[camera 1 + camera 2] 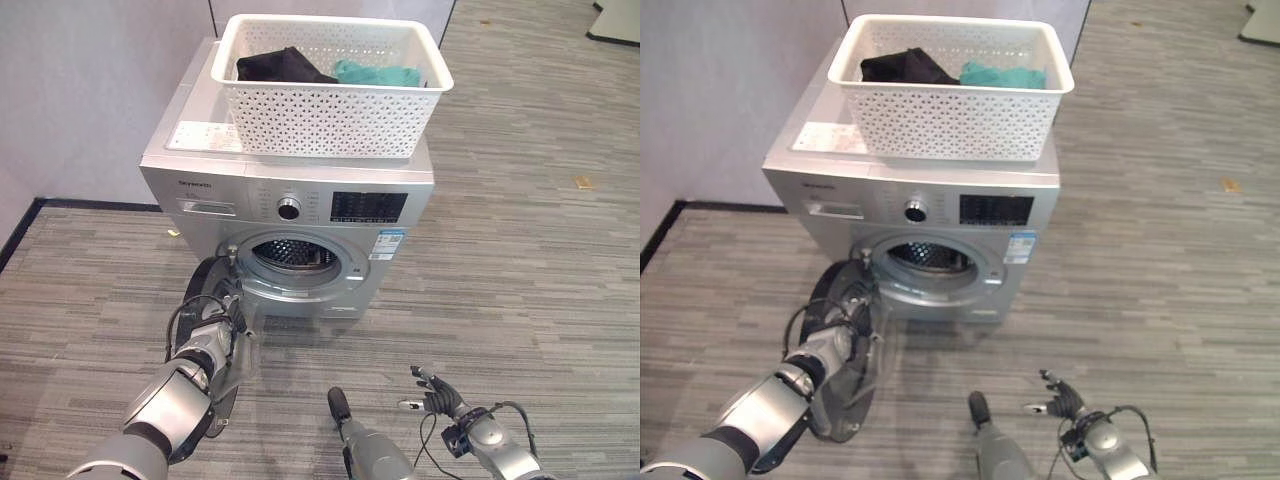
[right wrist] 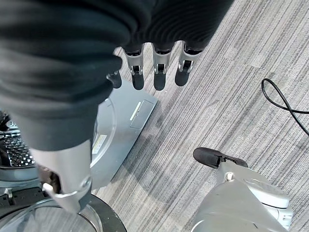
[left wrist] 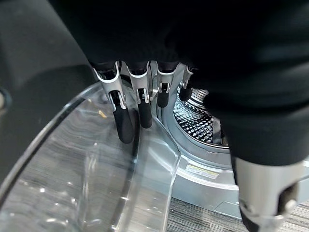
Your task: Grab the laundry basket,head to the washer,open it,put in the laundry and shut it.
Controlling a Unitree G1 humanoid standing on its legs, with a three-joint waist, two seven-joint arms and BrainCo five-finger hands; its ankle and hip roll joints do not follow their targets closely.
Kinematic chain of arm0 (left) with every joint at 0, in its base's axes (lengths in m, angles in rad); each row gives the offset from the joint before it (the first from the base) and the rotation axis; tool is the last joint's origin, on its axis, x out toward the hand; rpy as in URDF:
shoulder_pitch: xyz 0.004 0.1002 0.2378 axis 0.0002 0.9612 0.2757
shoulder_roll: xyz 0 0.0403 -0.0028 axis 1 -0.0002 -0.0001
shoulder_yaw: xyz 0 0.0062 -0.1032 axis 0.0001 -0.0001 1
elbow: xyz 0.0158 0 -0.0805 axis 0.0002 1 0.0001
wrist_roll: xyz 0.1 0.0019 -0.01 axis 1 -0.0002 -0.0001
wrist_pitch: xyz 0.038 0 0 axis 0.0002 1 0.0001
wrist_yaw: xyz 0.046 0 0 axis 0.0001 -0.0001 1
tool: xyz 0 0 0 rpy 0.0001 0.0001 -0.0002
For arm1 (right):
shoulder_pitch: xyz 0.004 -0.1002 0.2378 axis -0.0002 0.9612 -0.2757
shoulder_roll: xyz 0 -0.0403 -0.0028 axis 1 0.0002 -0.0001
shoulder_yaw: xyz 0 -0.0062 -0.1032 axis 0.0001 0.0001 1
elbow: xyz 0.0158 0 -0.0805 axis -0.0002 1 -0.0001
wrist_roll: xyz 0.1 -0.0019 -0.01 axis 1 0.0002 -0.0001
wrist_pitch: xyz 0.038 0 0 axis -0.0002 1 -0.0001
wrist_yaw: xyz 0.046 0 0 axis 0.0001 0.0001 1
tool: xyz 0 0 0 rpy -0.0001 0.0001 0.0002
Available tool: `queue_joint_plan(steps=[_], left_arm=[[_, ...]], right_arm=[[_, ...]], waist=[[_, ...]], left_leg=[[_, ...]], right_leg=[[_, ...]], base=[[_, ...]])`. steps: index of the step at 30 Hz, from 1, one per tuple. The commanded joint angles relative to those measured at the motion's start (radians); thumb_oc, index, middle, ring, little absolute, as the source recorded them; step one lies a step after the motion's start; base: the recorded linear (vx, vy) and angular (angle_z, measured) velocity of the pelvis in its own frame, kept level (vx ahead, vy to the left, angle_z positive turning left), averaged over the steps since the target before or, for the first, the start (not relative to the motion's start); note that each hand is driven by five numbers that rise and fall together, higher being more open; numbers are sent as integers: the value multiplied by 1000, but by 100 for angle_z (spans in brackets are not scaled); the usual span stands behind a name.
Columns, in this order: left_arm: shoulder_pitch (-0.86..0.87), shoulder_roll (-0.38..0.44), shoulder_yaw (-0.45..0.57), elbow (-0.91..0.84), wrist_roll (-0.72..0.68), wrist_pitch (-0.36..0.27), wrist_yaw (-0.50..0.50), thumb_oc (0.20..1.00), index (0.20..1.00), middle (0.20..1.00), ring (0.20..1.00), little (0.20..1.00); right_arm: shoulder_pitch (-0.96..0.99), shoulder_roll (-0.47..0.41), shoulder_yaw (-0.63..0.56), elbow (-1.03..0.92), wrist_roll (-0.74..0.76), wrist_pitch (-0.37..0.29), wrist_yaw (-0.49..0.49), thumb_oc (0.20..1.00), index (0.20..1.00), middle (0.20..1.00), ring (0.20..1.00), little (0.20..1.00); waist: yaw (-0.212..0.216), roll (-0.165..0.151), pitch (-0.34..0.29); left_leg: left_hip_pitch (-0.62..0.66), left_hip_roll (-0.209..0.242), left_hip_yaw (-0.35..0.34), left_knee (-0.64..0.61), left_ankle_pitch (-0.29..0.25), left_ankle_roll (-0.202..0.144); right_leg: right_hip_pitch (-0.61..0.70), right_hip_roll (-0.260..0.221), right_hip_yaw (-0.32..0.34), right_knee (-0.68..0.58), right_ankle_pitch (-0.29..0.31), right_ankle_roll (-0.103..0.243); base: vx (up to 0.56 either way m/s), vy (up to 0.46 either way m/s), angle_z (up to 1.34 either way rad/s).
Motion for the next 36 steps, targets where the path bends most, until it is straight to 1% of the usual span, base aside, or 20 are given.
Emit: queue_joint_plan(steps=[1, 3, 7, 10, 14, 16, 17, 18, 19, 23, 24, 25, 28, 29, 30, 31, 33, 34, 35, 36], left_arm=[[29, 136, 50, 103, -36, 44, 3, 1000, 1000, 1000, 1000, 1000], [53, 153, 83, 106, -67, 40, -4, 1000, 1000, 1000, 1000, 1000], [74, 166, 88, 98, -77, 32, -10, 1000, 1000, 1000, 1000, 1000], [105, 158, 94, 85, -90, 26, -10, 1000, 1000, 1000, 1000, 1000], [144, 126, 129, 41, -176, 0, 12, 1000, 1000, 1000, 1000, 1000], [167, 96, 146, -15, -231, -20, 46, 1000, 1000, 1000, 1000, 1000], [167, 96, 146, -16, -231, -20, 46, 1000, 1000, 1000, 1000, 1000], [217, 50, 139, -78, -252, -41, 66, 1000, 1000, 1000, 1000, 1000], [256, 33, 140, -105, -268, -50, 68, 1000, 1000, 1000, 1000, 1000], [424, -15, 165, -192, -336, -77, 42, 1000, 1000, 1000, 1000, 1000], [424, -15, 165, -192, -336, -77, 42, 1000, 1000, 1000, 1000, 1000], [500, -44, 176, -200, -369, -81, 13, 1000, 1000, 1000, 1000, 1000], [591, -81, 196, -184, -418, -88, -30, 1000, 1000, 1000, 1000, 1000], [607, -91, 197, -171, -426, -90, -43, 1000, 1000, 1000, 1000, 1000], [623, -96, 204, -158, -441, -90, -57, 1000, 1000, 1000, 1000, 1000], [636, -101, 210, -145, -452, -88, -69, 1000, 1000, 1000, 1000, 1000], [649, -106, 215, -118, -469, -89, -79, 1000, 1000, 1000, 1000, 1000], [652, -108, 210, -104, -465, -89, -81, 1000, 1000, 1000, 1000, 1000], [657, -110, 205, -97, -458, -88, -84, 1000, 1000, 1000, 1000, 1000], [664, -114, 206, -88, -457, -86, -89, 1000, 1000, 1000, 1000, 1000]], right_arm=[[-8, -21, -57, -50, -14, -41, 5, 1000, 1000, 1000, 1000, 1000], [1, -27, -69, -60, -16, -37, 8, 1000, 1000, 1000, 1000, 1000], [9, -30, -77, -53, -16, -35, 10, 1000, 1000, 1000, 1000, 1000], [14, -25, -92, -42, -10, -31, 3, 1000, 1000, 1000, 1000, 1000], [23, 0, -125, 3, 28, -27, -21, 1000, 1000, 1000, 1000, 1000], [40, 20, -161, 39, 66, -30, -46, 1000, 1000, 1000, 1000, 1000], [41, 20, -161, 39, 66, -30, -46, 1000, 1000, 1000, 1000, 1000], [56, 40, -207, 75, 113, -35, -74, 1000, 1000, 1000, 1000, 1000], [65, 46, -226, 96, 131, -34, -84, 1000, 1000, 1000, 1000, 1000], [91, 49, -285, 152, 138, -20, -94, 1000, 1000, 1000, 1000, 1000], [91, 49, -285, 152, 138, -20, -94, 1000, 1000, 1000, 1000, 1000], [98, 52, -302, 188, 145, -16, -95, 1000, 1000, 1000, 1000, 1000], [100, 62, -301, 223, 154, -10, -87, 1000, 1000, 1000, 1000, 1000], [101, 66, -293, 232, 155, -9, -81, 1000, 1000, 1000, 1000, 1000], [101, 70, -284, 230, 157, -6, -73, 1000, 1000, 1000, 1000, 1000], [102, 73, -275, 225, 163, -5, -65, 1000, 1000, 1000, 1000, 1000], [98, 78, -258, 237, 176, -5, -57, 1000, 1000, 1000, 1000, 1000], [95, 83, -249, 244, 182, -3, -57, 1000, 1000, 1000, 1000, 1000], [94, 87, -245, 256, 185, -2, -59, 1000, 1000, 1000, 1000, 1000], [90, 92, -238, 273, 183, 0, -57, 1000, 1000, 1000, 1000, 1000]], waist=[[25, -18, 25], [29, -16, 17], [34, -11, 10], [41, -4, 2], [51, 7, -8], [59, 15, -11], [59, 16, -11], [66, 21, -17], [70, 25, -21], [92, 32, -36], [92, 32, -36], [108, 28, -32], [131, 18, -27], [141, 12, -25], [151, 3, -17], [167, -9, -5], [187, -32, 15], [191, -41, 21], [194, -46, 22], [202, -47, 22]], left_leg=[[-13, -6, -88, 5, -37, 35], [-14, -4, -86, 5, -36, 33], [-13, -1, -85, 5, -36, 31], [-9, 0, -85, 5, -36, 30], [-3, -1, -92, 5, -35, 30], [-1, 2, -98, 5, -30, 25], [-1, 2, -99, 5, -30, 25], [3, 6, -106, 5, -29, 19], [5, 12, -108, 5, -27, 15], [31, 40, -120, 5, -16, 3], [31, 40, -120, 5, -16, 3], [20, 62, -135, 55, -9, -10], [-14, 94, -171, 145, 16, -31], [-30, 97, -185, 182, 37, -38], [-62, 94, -214, 249, 67, -44], [-93, 87, -242, 313, 98, -45], [-161, 71, -294, 423, 143, -43], [-190, 70, -294, 435, 142, -38], [-212, 70, -273, 408, 122, -33], [-219, 72, -239, 357, 79, -26]], right_leg=[[-49, -31, -13, 86, -84, 73], [-45, -31, -20, 83, -84, 72], [-40, -31, -26, 80, -86, 70], [-31, -31, -34, 80, -89, 69], [-16, -38, -43, 81, -97, 68], [-6, -45, -56, 86, -109, 65], [-5, -45, -57, 86, -109, 65], [8, -49, -72, 92, -127, 60], [17, -50, -79, 95, -136, 56], [46, -33, -89, 116, -177, 37], [46, -33, -89, 116, -177, 37], [66, -21, -91, 128, -205, 19], [109, -2, -107, 129, -240, -10], [123, 5, -111, 128, -248, -19], [137, 11, -115, 129, -253, -33], [149, 14, -114, 132, -257, -45], [171, 9, -128, 130, -264, -61], [184, -1, -145, 124, -270, -61], [193, -11, -165, 116, -277, -58], [212, -23, -189, 107, -286, -49]], base=[[0, 0, 0], [0, 0, 0], [0, 0, 0], [0, 0, 0], [2, 0, 6], [10, -11, 11], [11, -46, 24], [17, -67, 41], [25, -96, 51], [49, -96, 33], [48, -149, 19], [33, -155, 15], [32, -190, 27], [19, -159, 43], [-1, -151, 34], [-14, -137, 35], [-12, -99, 29], [27, -45, 22], [81, 9, 23], [75, 27, 35]])
